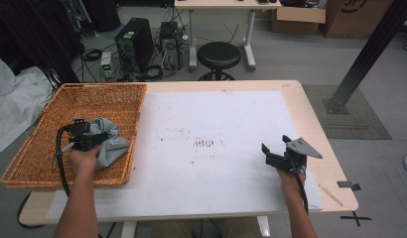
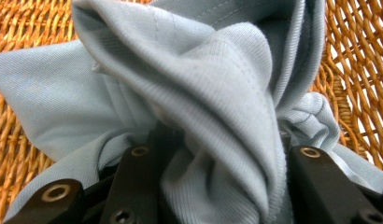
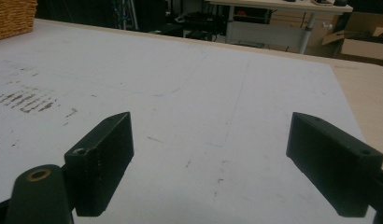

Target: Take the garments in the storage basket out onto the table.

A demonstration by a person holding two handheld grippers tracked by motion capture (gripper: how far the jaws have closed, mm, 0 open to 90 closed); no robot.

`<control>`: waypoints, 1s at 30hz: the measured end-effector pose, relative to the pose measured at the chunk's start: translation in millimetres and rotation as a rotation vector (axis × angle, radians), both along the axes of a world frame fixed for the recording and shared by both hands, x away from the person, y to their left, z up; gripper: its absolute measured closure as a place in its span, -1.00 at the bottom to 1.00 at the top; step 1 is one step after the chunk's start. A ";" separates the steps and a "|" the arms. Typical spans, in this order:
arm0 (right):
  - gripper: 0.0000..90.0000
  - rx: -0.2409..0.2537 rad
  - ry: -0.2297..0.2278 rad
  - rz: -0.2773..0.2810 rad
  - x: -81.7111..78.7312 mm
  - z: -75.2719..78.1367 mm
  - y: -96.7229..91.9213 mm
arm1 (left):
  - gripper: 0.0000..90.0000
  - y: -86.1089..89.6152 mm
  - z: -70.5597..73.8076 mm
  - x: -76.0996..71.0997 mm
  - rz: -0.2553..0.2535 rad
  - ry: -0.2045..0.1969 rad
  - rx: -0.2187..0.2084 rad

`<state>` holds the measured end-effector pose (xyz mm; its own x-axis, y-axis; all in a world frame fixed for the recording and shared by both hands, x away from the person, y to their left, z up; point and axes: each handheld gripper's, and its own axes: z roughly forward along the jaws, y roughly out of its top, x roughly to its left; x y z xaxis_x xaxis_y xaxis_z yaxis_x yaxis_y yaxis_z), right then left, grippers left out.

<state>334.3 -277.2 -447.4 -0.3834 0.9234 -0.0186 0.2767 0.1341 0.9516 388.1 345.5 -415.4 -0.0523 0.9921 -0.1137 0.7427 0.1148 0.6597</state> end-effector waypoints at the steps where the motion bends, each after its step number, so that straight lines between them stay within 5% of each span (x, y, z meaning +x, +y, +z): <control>1: -0.68 0.000 0.000 0.000 0.0 0.0 0.0 | 0.36 -0.5 0.2 0.0 -0.002 -0.002 0.007; 9: -0.68 0.007 -0.003 -0.002 -0.3 0.0 -0.7 | 0.37 3.0 6.0 -2.6 0.011 -0.047 -0.021; 17: -0.68 0.023 -0.007 -0.002 -0.6 0.0 -2.3 | 0.38 13.2 23.6 -13.2 -0.005 -0.172 -0.038; 30: -0.68 0.035 -0.013 0.002 -1.1 -0.1 -3.7 | 0.38 18.1 65.0 -25.9 -0.151 -0.326 -0.003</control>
